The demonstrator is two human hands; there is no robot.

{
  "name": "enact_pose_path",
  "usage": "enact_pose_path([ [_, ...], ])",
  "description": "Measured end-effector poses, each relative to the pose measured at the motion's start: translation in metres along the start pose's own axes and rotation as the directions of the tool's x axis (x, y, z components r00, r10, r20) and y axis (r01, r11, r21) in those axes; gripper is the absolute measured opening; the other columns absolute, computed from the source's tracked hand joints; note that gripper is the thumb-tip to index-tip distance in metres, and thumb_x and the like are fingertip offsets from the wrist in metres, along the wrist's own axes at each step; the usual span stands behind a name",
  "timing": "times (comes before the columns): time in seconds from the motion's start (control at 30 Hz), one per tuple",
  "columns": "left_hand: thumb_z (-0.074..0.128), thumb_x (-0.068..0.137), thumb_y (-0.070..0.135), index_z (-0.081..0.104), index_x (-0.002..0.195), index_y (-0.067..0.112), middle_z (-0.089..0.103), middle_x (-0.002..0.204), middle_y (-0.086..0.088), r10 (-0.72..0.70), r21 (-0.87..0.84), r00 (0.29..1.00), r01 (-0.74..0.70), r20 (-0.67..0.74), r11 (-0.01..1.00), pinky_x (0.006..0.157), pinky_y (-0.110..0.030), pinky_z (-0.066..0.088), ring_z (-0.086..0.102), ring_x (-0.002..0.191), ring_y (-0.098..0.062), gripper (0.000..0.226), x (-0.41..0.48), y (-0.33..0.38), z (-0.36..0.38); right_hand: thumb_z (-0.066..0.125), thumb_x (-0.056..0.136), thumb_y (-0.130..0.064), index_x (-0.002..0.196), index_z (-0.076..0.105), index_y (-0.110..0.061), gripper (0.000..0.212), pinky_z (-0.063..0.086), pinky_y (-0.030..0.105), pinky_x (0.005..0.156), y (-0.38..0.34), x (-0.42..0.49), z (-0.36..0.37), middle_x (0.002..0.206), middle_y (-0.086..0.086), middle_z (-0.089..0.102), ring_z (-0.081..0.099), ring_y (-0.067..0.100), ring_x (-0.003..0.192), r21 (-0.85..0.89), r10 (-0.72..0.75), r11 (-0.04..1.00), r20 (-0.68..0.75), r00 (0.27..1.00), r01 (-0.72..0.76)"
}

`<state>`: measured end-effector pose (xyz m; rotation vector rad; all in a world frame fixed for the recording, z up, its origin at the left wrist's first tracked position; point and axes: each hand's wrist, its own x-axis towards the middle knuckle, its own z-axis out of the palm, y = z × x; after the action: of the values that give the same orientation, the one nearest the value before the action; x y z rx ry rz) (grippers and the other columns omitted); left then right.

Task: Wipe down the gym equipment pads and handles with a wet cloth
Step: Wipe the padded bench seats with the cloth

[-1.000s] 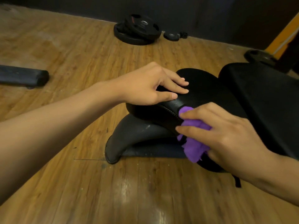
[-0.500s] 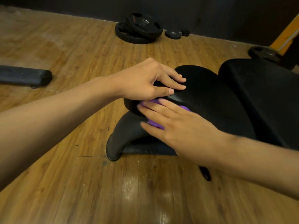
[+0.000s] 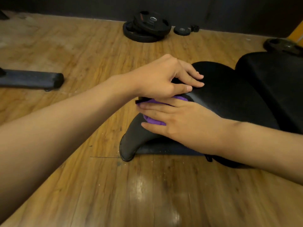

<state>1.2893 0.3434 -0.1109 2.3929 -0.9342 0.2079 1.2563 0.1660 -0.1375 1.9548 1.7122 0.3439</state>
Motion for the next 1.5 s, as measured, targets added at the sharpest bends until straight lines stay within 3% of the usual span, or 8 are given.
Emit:
enact_pose_path([
  [0.13, 0.061, 0.098, 0.027, 0.071, 0.132, 0.018, 0.063, 0.143, 0.003, 0.011, 0.006, 1.0, -0.011, -0.008, 1.0, 0.117, -0.027, 0.039, 0.054, 0.136, -0.004, 0.036, 0.0, -0.001, 0.002, 0.044, 0.084, -0.016, 0.143, 0.06, -0.015, 0.061, 0.022, 0.042, 0.124, -0.012, -0.047, -0.001, 0.147, 0.021, 0.053, 0.051, 0.03, 0.139, 0.131, 0.11, 0.986, -0.03, 0.993, -0.105],
  [0.33, 0.062, 0.099, 0.027, 0.074, 0.128, 0.019, 0.065, 0.14, 0.006, 0.0, -0.005, 1.0, 0.0, -0.001, 1.0, 0.114, -0.034, 0.044, 0.057, 0.132, -0.002, 0.033, 0.003, -0.003, -0.002, 0.023, 0.092, -0.018, 0.163, 0.008, -0.008, 0.073, -0.009, 0.048, 0.124, -0.002, 0.008, -0.008, 0.169, 0.02, -0.003, -0.005, 0.031, 0.158, -0.01, 0.069, 0.998, 0.012, 0.998, -0.069],
  [0.53, 0.061, 0.098, 0.029, 0.073, 0.13, 0.019, 0.065, 0.141, 0.004, 0.018, 0.006, 1.0, -0.018, -0.022, 1.0, 0.117, -0.031, 0.041, 0.056, 0.134, -0.003, 0.036, 0.001, -0.003, 0.002, 0.026, 0.084, -0.018, 0.131, 0.068, -0.008, 0.064, 0.024, 0.045, 0.115, -0.024, -0.069, -0.008, 0.133, 0.023, 0.065, 0.059, 0.035, 0.13, 0.16, 0.18, 0.968, 0.078, 0.981, -0.19],
  [0.73, 0.06, 0.099, 0.029, 0.072, 0.13, 0.018, 0.065, 0.141, 0.003, 0.019, 0.016, 1.0, -0.019, -0.008, 1.0, 0.115, -0.033, 0.043, 0.056, 0.133, -0.005, 0.036, 0.003, -0.003, 0.0, 0.016, 0.092, -0.023, 0.157, 0.037, -0.009, 0.069, -0.007, 0.047, 0.122, -0.017, -0.024, -0.007, 0.167, 0.02, 0.015, 0.011, 0.031, 0.157, 0.048, 0.206, 0.977, 0.076, 0.976, -0.21],
  [0.9, 0.06, 0.098, 0.03, 0.07, 0.132, 0.019, 0.063, 0.143, 0.004, 0.014, 0.04, 1.0, -0.014, -0.004, 0.999, 0.119, -0.033, 0.04, 0.054, 0.137, -0.004, 0.037, -0.001, 0.001, 0.002, 0.028, 0.088, -0.017, 0.132, 0.066, -0.007, 0.059, 0.022, 0.047, 0.118, -0.037, -0.084, -0.015, 0.131, 0.021, 0.066, 0.056, 0.036, 0.133, 0.214, 0.236, 0.941, 0.142, 0.962, -0.262],
  [1.2, 0.06, 0.1, 0.026, 0.069, 0.132, 0.02, 0.062, 0.144, 0.005, -0.019, 0.061, 0.999, 0.017, 0.026, 0.998, 0.119, -0.03, 0.039, 0.052, 0.137, -0.001, 0.035, -0.001, 0.005, 0.0, 0.061, 0.088, -0.025, 0.131, 0.067, -0.013, 0.045, 0.015, 0.052, 0.125, -0.017, -0.047, 0.0, 0.154, 0.017, 0.048, 0.035, 0.028, 0.15, 0.15, 0.233, 0.962, -0.011, 0.972, -0.229],
  [1.37, 0.064, 0.102, 0.02, 0.068, 0.135, 0.023, 0.058, 0.148, 0.007, -0.061, 0.045, 0.996, 0.058, 0.067, 0.997, 0.124, -0.036, 0.034, 0.046, 0.141, 0.001, 0.034, -0.003, 0.004, -0.001, 0.043, 0.095, -0.019, 0.132, 0.065, -0.018, 0.043, 0.026, 0.046, 0.12, -0.045, -0.138, -0.008, 0.143, 0.01, 0.06, 0.047, 0.027, 0.143, 0.338, 0.22, 0.925, -0.095, 0.971, -0.176],
  [1.5, 0.057, 0.099, 0.045, 0.066, 0.139, 0.022, 0.057, 0.149, 0.006, -0.123, 0.154, 0.991, 0.114, 0.051, 0.982, 0.122, -0.041, 0.037, 0.046, 0.143, -0.006, 0.047, -0.004, 0.021, 0.008, 0.046, 0.096, -0.018, 0.145, 0.051, -0.02, 0.048, 0.036, 0.043, 0.116, -0.025, -0.163, -0.008, 0.152, 0.003, 0.053, 0.047, 0.018, 0.143, 0.611, 0.486, 0.739, -0.192, 0.853, -0.284],
])
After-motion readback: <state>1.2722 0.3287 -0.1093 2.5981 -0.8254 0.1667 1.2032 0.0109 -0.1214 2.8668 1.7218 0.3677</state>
